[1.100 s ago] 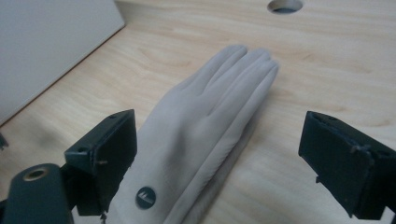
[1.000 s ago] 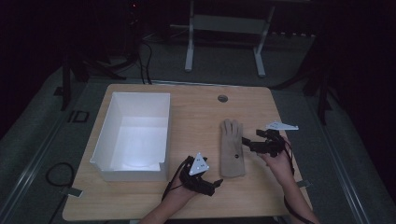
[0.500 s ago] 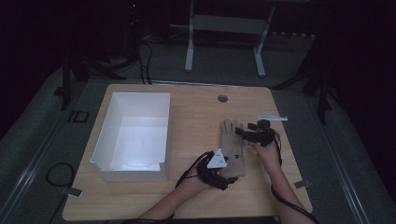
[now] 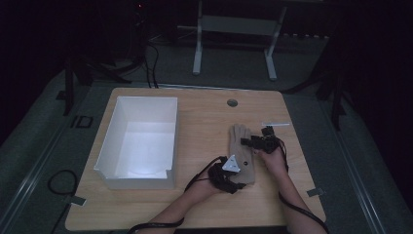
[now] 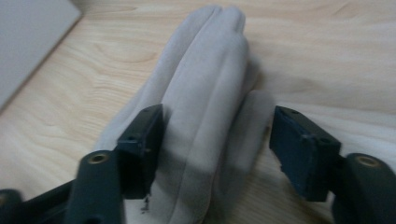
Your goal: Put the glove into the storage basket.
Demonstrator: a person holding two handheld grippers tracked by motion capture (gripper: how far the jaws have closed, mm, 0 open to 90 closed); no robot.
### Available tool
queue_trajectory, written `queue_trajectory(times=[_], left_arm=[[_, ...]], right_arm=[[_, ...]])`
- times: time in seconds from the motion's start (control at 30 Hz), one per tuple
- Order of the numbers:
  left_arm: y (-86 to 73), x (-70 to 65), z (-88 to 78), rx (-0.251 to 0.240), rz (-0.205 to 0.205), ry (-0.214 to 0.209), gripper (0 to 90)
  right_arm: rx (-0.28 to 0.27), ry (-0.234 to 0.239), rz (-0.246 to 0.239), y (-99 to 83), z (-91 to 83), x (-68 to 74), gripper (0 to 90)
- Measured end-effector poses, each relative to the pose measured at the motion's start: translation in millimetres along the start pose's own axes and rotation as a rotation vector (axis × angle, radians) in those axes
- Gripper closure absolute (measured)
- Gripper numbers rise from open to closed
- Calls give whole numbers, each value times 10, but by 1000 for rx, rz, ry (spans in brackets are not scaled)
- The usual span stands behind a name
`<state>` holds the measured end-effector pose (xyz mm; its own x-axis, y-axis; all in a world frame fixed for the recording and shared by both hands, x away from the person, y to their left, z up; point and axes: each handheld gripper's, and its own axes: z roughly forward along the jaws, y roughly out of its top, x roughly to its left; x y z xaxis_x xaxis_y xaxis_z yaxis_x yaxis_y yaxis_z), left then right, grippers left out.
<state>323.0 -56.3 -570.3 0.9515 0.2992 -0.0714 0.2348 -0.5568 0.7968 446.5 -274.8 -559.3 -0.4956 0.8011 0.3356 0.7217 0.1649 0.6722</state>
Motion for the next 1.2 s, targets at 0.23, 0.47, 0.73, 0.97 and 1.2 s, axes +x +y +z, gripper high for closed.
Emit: queue_trajectory(times=[0.23, 0.47, 0.73, 0.97, 1.2], left_arm=[[-13, 12, -1, 16, 20, -4, 419], [-31, -24, -9, 28, 43, 19, 409], [-39, -53, 5, 36, 92, 46, 427], [2, -72, 14, 73, 129, 118, 552], [29, 11, -10, 68, 68, 113, 814]], right_arm=[[12, 38, -57, 7, 0, 78, 640], [-34, -108, -247, -18, -51, 347, 709], [-29, -123, -241, -1, -45, 375, 713], [-24, -131, -229, -2, -22, 380, 714], [-32, -112, -197, -1, -29, 359, 718]])
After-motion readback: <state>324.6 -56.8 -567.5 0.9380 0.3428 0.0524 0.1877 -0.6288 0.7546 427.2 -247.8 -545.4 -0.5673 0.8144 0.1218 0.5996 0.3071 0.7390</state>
